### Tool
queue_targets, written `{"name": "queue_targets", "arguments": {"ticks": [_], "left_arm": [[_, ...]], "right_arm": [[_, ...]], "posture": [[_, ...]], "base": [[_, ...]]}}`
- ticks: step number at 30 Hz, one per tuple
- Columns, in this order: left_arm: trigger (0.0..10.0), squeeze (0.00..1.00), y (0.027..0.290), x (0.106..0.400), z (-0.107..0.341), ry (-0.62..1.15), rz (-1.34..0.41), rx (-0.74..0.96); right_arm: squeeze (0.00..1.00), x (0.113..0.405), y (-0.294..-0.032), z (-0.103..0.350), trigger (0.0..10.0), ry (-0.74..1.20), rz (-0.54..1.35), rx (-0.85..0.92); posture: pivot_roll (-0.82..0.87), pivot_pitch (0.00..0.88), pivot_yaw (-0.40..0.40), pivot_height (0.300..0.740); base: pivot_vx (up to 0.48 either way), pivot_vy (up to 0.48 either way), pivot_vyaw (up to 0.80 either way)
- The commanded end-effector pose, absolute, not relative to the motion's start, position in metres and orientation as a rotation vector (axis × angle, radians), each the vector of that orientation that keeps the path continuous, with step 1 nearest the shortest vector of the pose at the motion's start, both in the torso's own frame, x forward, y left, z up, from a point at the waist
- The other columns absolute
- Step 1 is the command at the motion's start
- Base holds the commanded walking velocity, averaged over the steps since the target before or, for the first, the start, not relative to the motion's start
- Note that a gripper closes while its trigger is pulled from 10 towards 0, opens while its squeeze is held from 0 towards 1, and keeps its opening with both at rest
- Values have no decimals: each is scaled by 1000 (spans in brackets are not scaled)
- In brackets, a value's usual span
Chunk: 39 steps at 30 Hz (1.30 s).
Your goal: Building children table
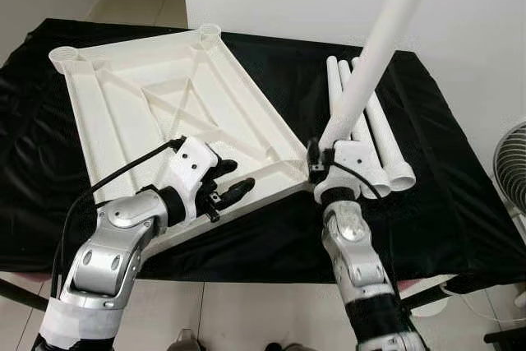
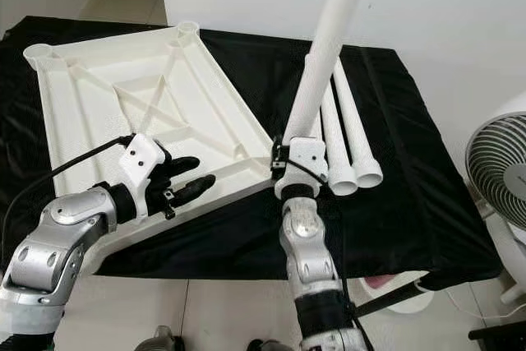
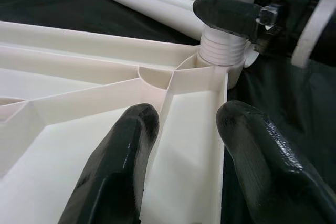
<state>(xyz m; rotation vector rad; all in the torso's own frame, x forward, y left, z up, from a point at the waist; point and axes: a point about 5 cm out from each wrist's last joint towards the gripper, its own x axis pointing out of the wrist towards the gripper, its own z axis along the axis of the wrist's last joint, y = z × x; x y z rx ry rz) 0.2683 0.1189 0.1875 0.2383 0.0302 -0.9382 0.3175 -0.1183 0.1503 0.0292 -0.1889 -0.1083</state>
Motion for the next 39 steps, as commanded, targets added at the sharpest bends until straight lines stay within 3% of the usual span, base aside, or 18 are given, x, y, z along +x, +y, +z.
{"name": "queue_targets", "arguments": {"ticks": [1, 12, 13, 27, 28, 39], "left_arm": [[10000, 0, 121, 270, 187, 30, -847, 228], [10000, 0, 120, 270, 186, 30, -843, 219], [10000, 0, 120, 270, 186, 30, -844, 218], [10000, 0, 113, 269, 186, 21, -864, 205], [10000, 0, 111, 269, 186, 20, -870, 206], [10000, 0, 93, 262, 182, 20, -929, 213]], "right_arm": [[0, 314, -138, 123, 10000, -69, -208, -15], [0, 321, -129, 130, 10000, -109, -163, 3], [1000, 320, -129, 132, 10000, -126, -144, 17], [1000, 326, -136, 159, 10000, -293, 81, 62], [0, 328, -138, 163, 10000, -296, 140, 39], [0, 338, -155, 168, 10000, -248, 371, -21]], "posture": [[185, 107, -72, 740], [185, 102, -75, 740], [185, 97, -76, 740], [172, 82, -81, 740], [172, 82, -81, 740], [160, 75, -83, 740]], "base": [[0, 0, 0], [0, 0, 0], [0, 0, 0], [0, 0, 0], [0, 0, 0], [0, 0, 0]]}}
